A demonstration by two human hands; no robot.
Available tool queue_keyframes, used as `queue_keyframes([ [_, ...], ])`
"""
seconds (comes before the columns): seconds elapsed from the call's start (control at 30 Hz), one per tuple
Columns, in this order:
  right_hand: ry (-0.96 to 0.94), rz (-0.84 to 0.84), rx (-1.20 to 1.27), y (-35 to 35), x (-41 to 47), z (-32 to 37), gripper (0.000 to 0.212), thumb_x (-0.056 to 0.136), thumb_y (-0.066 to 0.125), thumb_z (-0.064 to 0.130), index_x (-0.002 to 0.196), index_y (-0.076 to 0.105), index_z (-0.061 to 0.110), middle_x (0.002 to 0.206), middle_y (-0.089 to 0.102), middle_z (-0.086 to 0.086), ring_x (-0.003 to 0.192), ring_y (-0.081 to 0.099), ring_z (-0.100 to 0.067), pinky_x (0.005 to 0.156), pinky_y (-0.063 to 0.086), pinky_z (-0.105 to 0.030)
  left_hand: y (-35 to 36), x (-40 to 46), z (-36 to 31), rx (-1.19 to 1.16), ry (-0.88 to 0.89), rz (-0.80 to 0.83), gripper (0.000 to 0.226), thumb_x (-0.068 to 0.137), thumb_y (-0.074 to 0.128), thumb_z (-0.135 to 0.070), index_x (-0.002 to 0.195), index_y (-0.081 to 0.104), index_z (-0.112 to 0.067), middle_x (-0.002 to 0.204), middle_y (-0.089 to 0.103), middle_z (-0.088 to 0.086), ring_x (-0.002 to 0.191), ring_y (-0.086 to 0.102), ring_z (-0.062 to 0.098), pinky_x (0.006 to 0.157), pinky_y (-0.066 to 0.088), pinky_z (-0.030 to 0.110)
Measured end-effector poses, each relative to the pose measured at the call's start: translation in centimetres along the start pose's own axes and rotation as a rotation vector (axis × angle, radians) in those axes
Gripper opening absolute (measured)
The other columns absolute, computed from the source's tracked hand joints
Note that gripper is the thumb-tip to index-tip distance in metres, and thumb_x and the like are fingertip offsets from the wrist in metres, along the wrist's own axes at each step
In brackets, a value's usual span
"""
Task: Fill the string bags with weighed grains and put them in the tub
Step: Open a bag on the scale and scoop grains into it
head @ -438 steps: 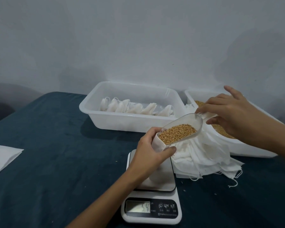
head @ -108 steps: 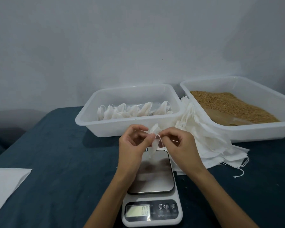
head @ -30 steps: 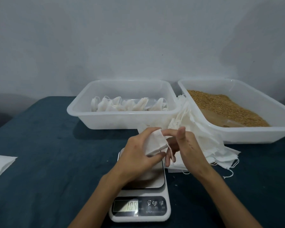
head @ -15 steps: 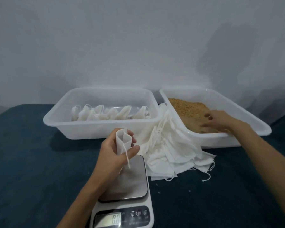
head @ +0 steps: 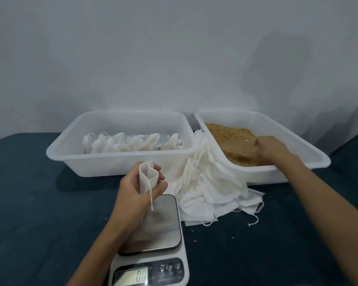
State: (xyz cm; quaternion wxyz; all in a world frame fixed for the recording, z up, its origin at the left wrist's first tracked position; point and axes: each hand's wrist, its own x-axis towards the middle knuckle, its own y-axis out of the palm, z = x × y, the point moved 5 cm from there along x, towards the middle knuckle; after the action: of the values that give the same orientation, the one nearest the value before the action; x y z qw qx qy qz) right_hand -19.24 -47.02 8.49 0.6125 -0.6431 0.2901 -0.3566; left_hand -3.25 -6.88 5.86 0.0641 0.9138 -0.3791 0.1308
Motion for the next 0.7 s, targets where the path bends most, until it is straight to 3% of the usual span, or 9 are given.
queue_keyframes([
  [0.07,0.071,-0.098,-0.137,-0.7,0.2,-0.7,0.015,0.091,0.057,0.006,0.104,0.062,0.012,0.101,0.063,-0.007,0.098,0.061,-0.029,0.097,0.044,-0.046,0.1,-0.1,-0.1,0.005,0.001,-0.001,0.028,0.077,0.079,-0.019,0.103,0.068,-0.02,0.094,0.07,0.009,0.087,0.068,0.018,0.083,0.059,0.033],
  [0.17,0.143,-0.213,-0.323,-2.1,-0.1,-1.6,0.015,0.087,0.059,0.004,0.098,0.063,0.014,0.089,0.059,-0.004,0.096,0.063,-0.029,0.102,0.042,-0.046,0.0,0.0,-0.1,0.0,-0.008,-0.004,0.028,0.079,0.081,-0.015,0.104,0.068,-0.017,0.094,0.07,0.009,0.086,0.068,0.018,0.083,0.059,0.033],
  [0.3,0.163,-0.193,-0.544,-2.5,-0.4,-3.0,0.015,0.089,0.06,0.01,0.099,0.063,0.02,0.091,0.063,0.0,0.099,0.063,-0.023,0.111,0.035,-0.049,-0.1,0.0,-0.1,0.015,-0.008,-0.011,0.026,0.087,0.078,0.002,0.105,0.067,-0.014,0.093,0.07,0.009,0.086,0.067,0.017,0.082,0.058,0.031],
  [0.5,-0.077,-0.046,-0.305,-0.8,0.4,-2.1,0.032,0.087,0.065,0.003,0.092,0.066,0.034,0.113,0.067,0.008,0.118,0.057,-0.018,0.119,0.014,-0.051,0.0,0.0,-0.2,0.022,-0.008,-0.006,0.025,0.087,0.077,0.004,0.105,0.067,-0.012,0.091,0.07,0.009,0.084,0.066,0.014,0.081,0.057,0.027],
  [0.6,-0.198,0.042,-0.23,-0.1,0.3,-0.9,0.033,0.083,0.07,0.005,0.098,0.069,0.035,0.117,0.067,0.013,0.119,0.057,-0.015,0.115,0.022,-0.047,0.0,-0.1,-0.3,0.022,-0.005,-0.012,0.025,0.088,0.077,0.004,0.104,0.067,-0.012,0.092,0.07,0.011,0.083,0.066,0.013,0.08,0.057,0.026],
  [0.7,-0.203,-0.006,-0.213,-0.2,0.1,-1.3,0.032,0.086,0.066,0.007,0.103,0.069,0.034,0.113,0.069,0.011,0.112,0.059,-0.016,0.107,0.034,-0.044,0.0,0.0,-0.4,0.021,-0.007,-0.012,0.025,0.088,0.077,0.003,0.105,0.066,-0.012,0.093,0.07,0.012,0.084,0.066,0.016,0.081,0.058,0.03],
])
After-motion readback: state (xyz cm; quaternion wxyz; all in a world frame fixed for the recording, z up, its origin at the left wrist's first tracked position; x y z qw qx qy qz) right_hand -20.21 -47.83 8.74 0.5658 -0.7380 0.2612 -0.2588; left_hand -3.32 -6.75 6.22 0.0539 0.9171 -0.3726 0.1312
